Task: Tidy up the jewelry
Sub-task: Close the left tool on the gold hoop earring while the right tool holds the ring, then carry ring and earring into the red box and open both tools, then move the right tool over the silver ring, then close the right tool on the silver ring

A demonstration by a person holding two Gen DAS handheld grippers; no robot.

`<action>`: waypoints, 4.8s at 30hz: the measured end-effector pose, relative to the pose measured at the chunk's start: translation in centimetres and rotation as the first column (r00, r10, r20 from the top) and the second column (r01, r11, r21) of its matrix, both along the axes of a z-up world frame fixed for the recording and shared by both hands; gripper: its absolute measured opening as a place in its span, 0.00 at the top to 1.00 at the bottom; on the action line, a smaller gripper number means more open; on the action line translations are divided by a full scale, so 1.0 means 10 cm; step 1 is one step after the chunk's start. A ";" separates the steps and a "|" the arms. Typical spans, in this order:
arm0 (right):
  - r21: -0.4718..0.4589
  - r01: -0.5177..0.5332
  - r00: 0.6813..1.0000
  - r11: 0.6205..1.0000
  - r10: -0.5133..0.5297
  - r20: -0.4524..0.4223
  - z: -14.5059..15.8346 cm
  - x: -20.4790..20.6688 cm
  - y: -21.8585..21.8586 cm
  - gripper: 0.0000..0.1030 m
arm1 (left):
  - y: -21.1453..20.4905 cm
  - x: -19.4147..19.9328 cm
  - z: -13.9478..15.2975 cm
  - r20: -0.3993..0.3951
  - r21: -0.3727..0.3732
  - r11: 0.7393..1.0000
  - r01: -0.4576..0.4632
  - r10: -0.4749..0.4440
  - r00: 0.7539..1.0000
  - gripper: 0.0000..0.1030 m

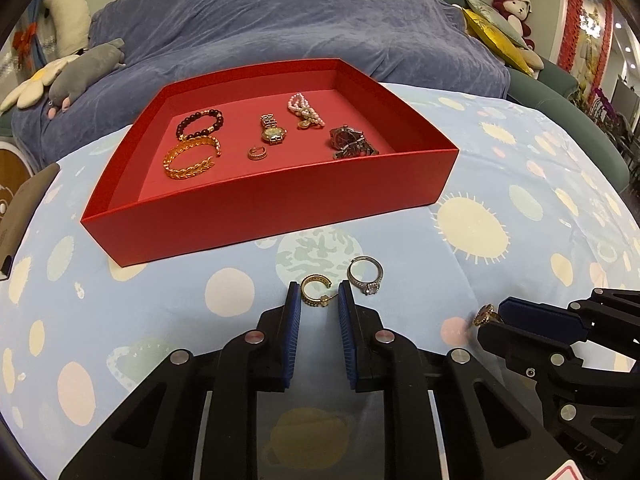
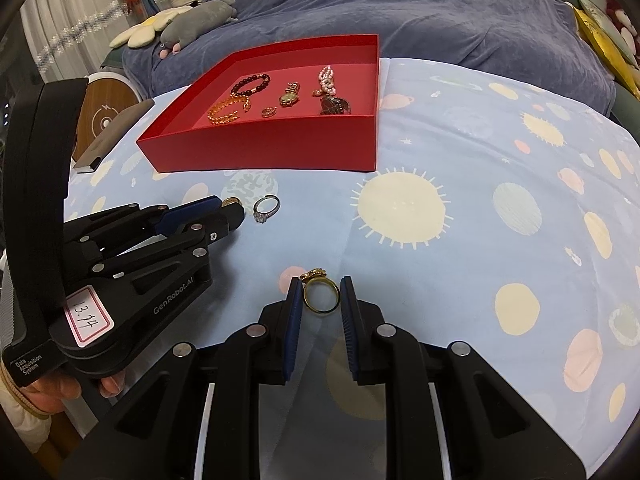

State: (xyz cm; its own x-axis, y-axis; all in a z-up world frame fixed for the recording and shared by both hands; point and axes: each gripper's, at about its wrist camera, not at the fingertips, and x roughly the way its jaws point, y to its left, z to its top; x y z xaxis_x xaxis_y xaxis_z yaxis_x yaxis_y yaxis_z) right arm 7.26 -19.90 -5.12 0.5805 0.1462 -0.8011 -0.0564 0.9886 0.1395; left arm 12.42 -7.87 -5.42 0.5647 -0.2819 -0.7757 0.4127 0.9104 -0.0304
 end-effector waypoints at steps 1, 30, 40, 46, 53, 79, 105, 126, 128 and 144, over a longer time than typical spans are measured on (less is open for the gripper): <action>0.001 0.000 1.000 1.000 0.000 0.003 0.01 0.00 0.00 0.82 | 0.02 0.00 0.02 -0.002 -0.008 1.000 -0.003 0.003 1.000 0.84; 0.001 -0.087 0.977 0.996 0.085 0.196 0.89 0.64 0.20 0.82 | 0.72 0.49 0.99 0.117 -0.153 0.976 -0.157 0.175 0.978 0.84; 0.022 -0.098 0.984 0.995 0.094 0.151 0.70 1.28 0.27 0.82 | 0.47 1.08 0.69 0.086 -0.087 0.983 -0.164 0.172 0.981 0.84; 0.003 -0.093 0.988 0.996 0.092 0.127 0.54 1.49 0.28 0.82 | 0.43 1.26 0.48 0.042 -0.053 0.981 -0.187 0.189 0.981 0.84; 0.001 -0.091 0.991 0.996 0.090 0.100 0.38 1.64 0.28 0.82 | 0.44 1.33 0.31 0.026 -0.012 0.980 -0.198 0.198 0.980 0.84; 0.041 -0.053 0.992 0.998 0.047 0.118 0.61 0.74 0.07 0.38 | 0.74 0.59 0.77 0.114 -0.053 0.968 -0.247 0.251 0.961 0.36; -0.088 -0.112 0.994 0.990 0.113 0.006 -0.10 0.66 0.51 0.81 | 0.81 0.13 0.20 -0.043 0.014 0.971 -0.240 0.240 0.970 0.37; -0.018 -0.120 0.991 0.993 0.121 0.059 0.24 0.52 0.41 0.82 | 0.72 0.09 0.27 -0.071 -0.067 0.986 -0.150 0.145 0.987 1.00; -0.014 -0.116 0.991 0.993 0.117 0.065 0.26 0.52 0.40 0.82 | 0.75 0.09 0.30 -0.067 -0.077 0.985 -0.154 0.149 0.987 1.00; 0.014 -0.100 0.988 0.995 0.098 0.116 0.48 0.52 0.32 0.82 | 0.79 0.15 0.41 -0.038 -0.083 0.979 -0.185 0.183 0.982 1.00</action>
